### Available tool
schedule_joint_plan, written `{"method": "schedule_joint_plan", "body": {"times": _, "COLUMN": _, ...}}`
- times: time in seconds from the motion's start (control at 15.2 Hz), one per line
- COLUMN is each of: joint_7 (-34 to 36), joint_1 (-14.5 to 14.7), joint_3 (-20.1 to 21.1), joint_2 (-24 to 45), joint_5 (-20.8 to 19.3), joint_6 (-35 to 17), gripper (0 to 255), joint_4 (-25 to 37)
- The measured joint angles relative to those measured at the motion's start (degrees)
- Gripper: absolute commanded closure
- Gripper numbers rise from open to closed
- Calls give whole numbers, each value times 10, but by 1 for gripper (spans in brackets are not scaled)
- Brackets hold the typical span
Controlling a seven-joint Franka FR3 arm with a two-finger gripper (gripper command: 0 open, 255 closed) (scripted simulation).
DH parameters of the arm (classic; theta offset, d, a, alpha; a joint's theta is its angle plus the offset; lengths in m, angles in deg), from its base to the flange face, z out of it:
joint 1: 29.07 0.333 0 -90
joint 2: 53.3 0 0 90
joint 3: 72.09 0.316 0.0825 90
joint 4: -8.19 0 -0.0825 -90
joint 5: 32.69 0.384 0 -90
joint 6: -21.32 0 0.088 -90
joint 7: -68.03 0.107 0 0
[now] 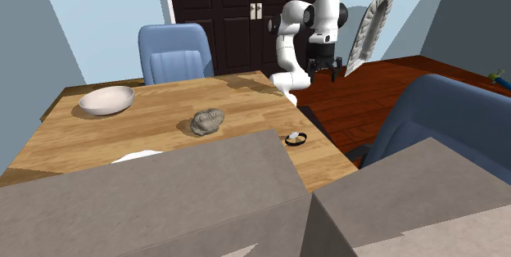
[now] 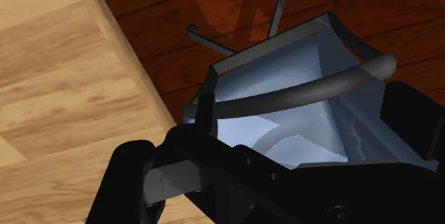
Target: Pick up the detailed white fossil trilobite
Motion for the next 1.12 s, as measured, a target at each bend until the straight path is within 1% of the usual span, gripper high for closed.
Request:
{"method": "schedule_joint_plan", "body": {"times": 0.13, "joint_7": -13, "joint_1": 1, "joint_3": -7, "joint_2": -6, "joint_5": -5, "joint_6": -1, "gripper": 0, "joint_4": -5}}
{"method": "schedule_joint_plan", "body": {"times": 0.33, "joint_7": -82, "joint_1": 6, "joint_3": -41, "joint_2": -41, "joint_5": -31, "joint_6": -15, "gripper": 0, "joint_4": -40}}
{"method": "schedule_joint_plan", "body": {"times": 0.66, "joint_7": -227, "joint_1": 13, "joint_3": -122, "joint_2": -80, "joint_5": -90, "joint_6": -57, "gripper": 0, "joint_4": -88}}
{"method": "schedule_joint_plan", "body": {"times": 0.73, "joint_7": -256, "joint_1": 14, "joint_3": -139, "joint_2": -88, "joint_5": -102, "joint_6": -60, "gripper": 0, "joint_4": -91}}
{"method": "schedule_joint_plan", "body": {"times": 0.86, "joint_7": -315, "joint_1": 17, "joint_3": -175, "joint_2": -97, "joint_5": -126, "joint_6": -80, "gripper": 0, "joint_4": -105}}
{"method": "schedule_joint_plan", "body": {"times": 1.12, "joint_7": -434, "joint_1": 32, "joint_3": -251, "joint_2": -89, "joint_5": -168, "joint_6": -114, "gripper": 0, "joint_4": -94}}
